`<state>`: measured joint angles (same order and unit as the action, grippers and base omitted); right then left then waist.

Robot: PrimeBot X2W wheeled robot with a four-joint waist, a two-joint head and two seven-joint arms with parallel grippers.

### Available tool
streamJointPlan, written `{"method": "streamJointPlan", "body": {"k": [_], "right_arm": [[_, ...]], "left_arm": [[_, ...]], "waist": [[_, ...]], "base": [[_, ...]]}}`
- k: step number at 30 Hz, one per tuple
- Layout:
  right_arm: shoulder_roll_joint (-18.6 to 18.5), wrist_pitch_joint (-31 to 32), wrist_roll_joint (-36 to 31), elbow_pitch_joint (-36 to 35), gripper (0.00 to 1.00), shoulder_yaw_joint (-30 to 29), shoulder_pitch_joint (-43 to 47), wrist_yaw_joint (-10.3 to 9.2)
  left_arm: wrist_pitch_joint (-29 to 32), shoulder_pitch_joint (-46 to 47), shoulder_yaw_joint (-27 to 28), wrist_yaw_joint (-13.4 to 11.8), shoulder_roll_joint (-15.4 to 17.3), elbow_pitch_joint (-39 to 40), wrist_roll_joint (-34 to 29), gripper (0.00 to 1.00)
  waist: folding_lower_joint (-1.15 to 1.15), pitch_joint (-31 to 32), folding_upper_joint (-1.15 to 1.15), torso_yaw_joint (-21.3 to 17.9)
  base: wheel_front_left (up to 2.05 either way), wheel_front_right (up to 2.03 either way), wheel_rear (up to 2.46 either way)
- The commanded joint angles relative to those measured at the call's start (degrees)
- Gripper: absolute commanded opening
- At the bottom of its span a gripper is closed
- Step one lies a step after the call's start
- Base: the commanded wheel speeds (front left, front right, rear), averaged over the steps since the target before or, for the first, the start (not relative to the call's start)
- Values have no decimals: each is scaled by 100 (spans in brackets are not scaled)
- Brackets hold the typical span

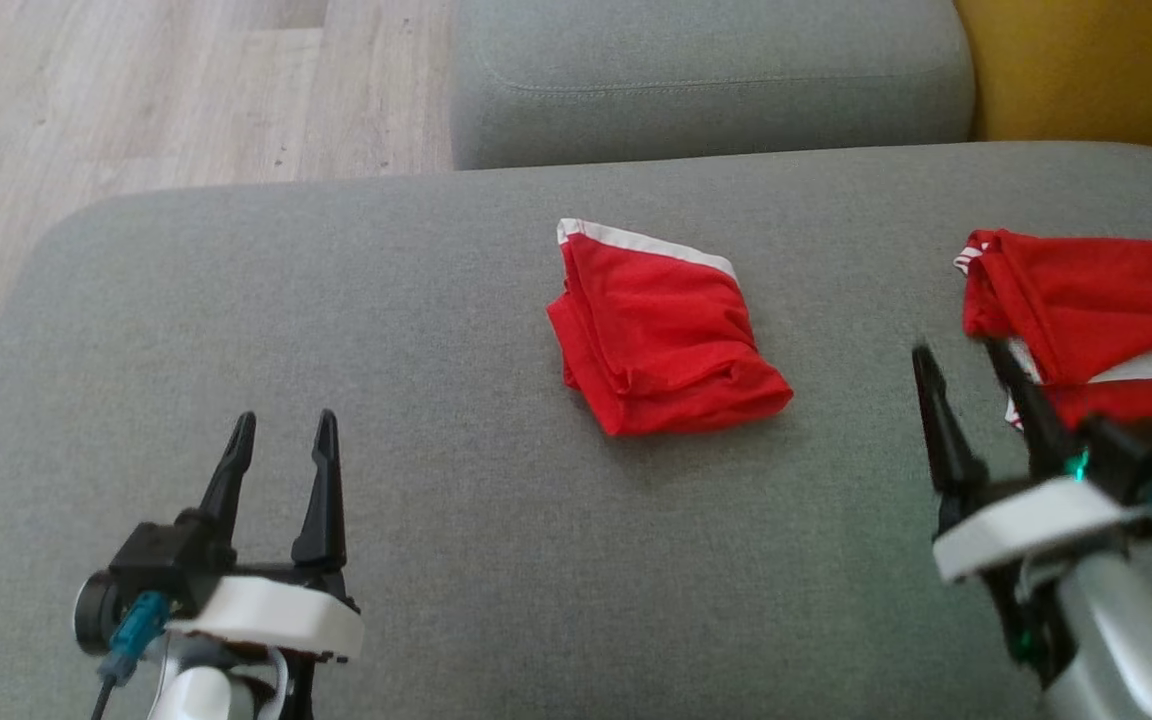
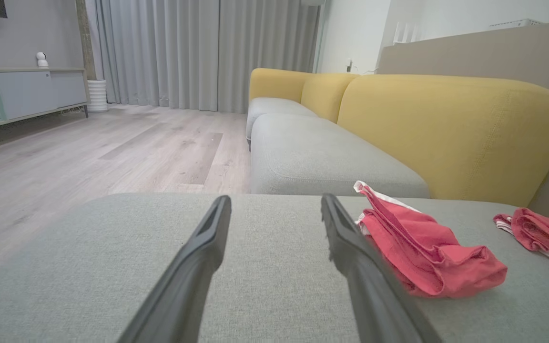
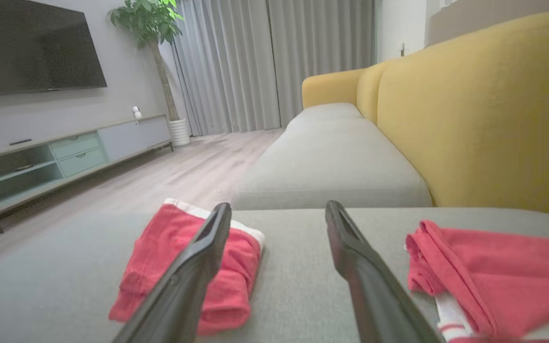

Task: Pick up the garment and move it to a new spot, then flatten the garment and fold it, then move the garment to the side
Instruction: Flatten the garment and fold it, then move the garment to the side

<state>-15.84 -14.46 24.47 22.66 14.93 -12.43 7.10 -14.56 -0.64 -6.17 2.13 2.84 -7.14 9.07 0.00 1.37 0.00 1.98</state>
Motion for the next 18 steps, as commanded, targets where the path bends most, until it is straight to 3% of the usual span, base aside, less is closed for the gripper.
{"method": "streamJointPlan", "body": {"k": [1, 6, 13, 18], "right_arm": [[68, -53, -118, -173, 100, -43, 5, 39], [338, -52, -430, -245, 100, -295, 233, 39], [419, 116, -598, -366, 100, -392, 241, 39], [359, 593, -417, -315, 100, -151, -344, 39]], "left_arm": [[-44, 283, 259, 27, 33, 133, -74, 100], [-44, 343, 332, 30, 24, 24, -112, 100], [-44, 358, 353, 72, 15, -19, -149, 100], [-44, 419, 277, 97, 10, 18, -158, 100]], "waist": [[0, -18, 0, -2], [0, -75, 0, -11], [0, -100, 0, 21], [0, -265, 0, 103]], "base": [[0, 0, 0], [0, 0, 0], [0, 0, 0], [0, 0, 0]]}}
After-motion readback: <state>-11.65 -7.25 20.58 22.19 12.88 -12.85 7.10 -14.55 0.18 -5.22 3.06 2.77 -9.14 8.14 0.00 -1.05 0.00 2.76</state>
